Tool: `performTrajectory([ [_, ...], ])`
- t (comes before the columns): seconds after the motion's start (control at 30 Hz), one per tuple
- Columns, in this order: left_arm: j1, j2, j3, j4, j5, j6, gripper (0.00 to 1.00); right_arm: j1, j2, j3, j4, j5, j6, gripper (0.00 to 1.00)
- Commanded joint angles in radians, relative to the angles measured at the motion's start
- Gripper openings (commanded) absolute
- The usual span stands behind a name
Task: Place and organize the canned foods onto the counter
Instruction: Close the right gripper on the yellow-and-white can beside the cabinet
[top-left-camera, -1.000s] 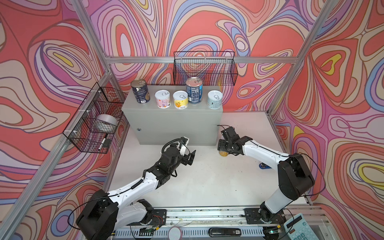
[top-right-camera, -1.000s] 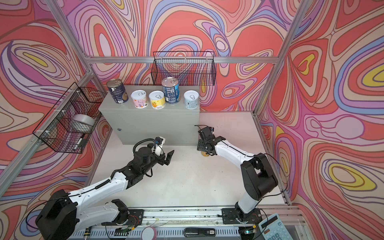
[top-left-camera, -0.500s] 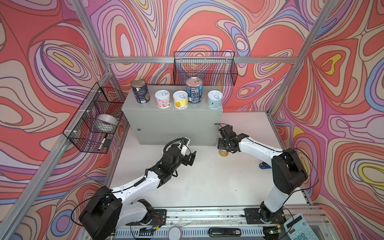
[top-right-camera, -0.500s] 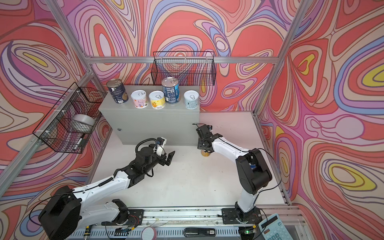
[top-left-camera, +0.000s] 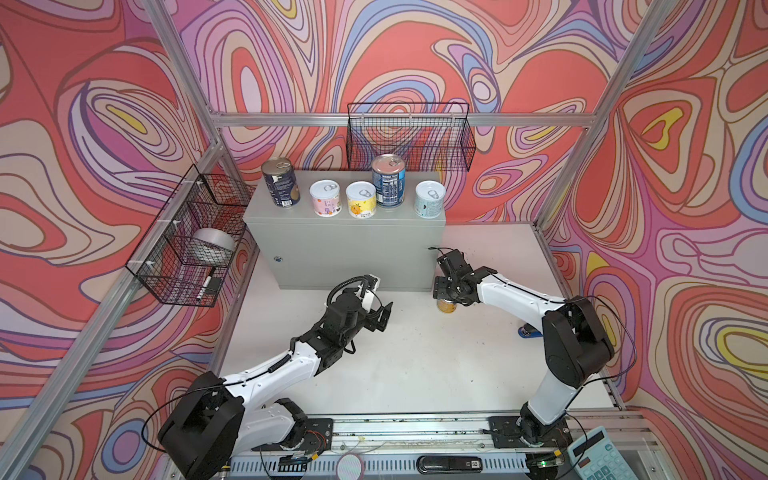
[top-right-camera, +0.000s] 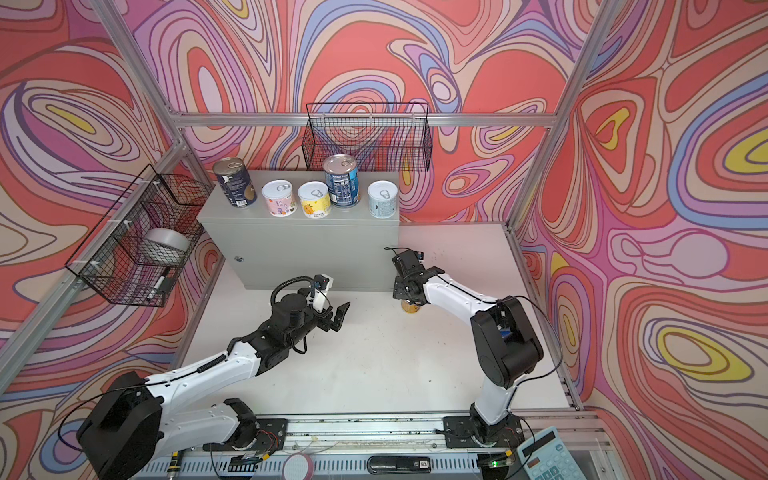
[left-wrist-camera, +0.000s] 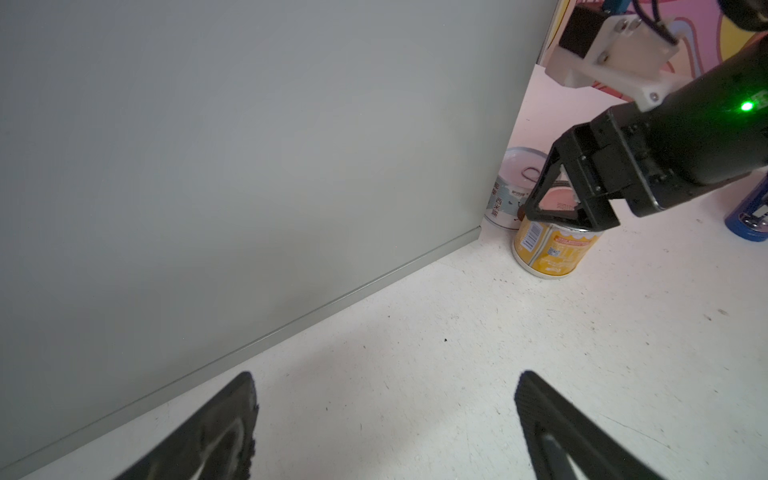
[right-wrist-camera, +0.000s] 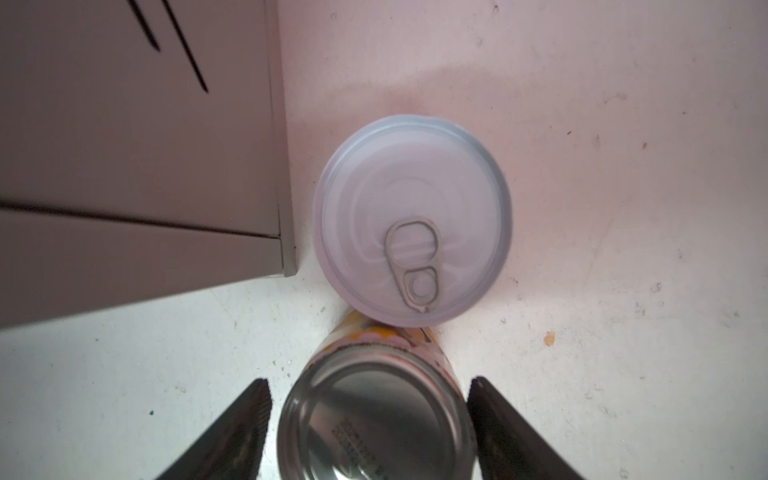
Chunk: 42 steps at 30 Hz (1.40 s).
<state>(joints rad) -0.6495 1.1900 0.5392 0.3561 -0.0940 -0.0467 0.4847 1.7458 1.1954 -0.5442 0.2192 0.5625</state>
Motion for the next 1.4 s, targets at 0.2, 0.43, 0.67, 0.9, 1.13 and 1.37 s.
performTrajectory([
  [0.2, -0.006, 0.018, 0.002, 0.028, 0.016, -0.016, 1.0, -0.003, -0.016, -0.049, 0.005, -0.02, 0.011, 0.69],
  [0.43, -0.006, 0.022, 0.005, 0.024, 0.02, -0.015, 1.0, -0.003, -0.003, -0.058, 0.006, -0.018, 0.005, 0.68],
  [0.67, -0.006, 0.026, 0.008, 0.02, 0.022, -0.018, 1.0, -0.003, -0.004, -0.04, 0.006, -0.037, 0.005, 0.56],
  [0.9, -0.006, 0.037, 0.015, 0.018, 0.031, -0.018, 1.0, -0.002, -0.032, -0.049, -0.003, -0.027, 0.002, 0.5],
  [1.13, -0.006, 0.045, 0.014, 0.026, 0.053, -0.022, 1.0, -0.003, -0.065, -0.057, 0.0, -0.051, 0.003, 0.41],
  [1.37, -0.006, 0.053, 0.016, 0.028, 0.066, -0.027, 1.0, -0.003, -0.076, -0.06, -0.004, -0.037, 0.009, 0.4],
])
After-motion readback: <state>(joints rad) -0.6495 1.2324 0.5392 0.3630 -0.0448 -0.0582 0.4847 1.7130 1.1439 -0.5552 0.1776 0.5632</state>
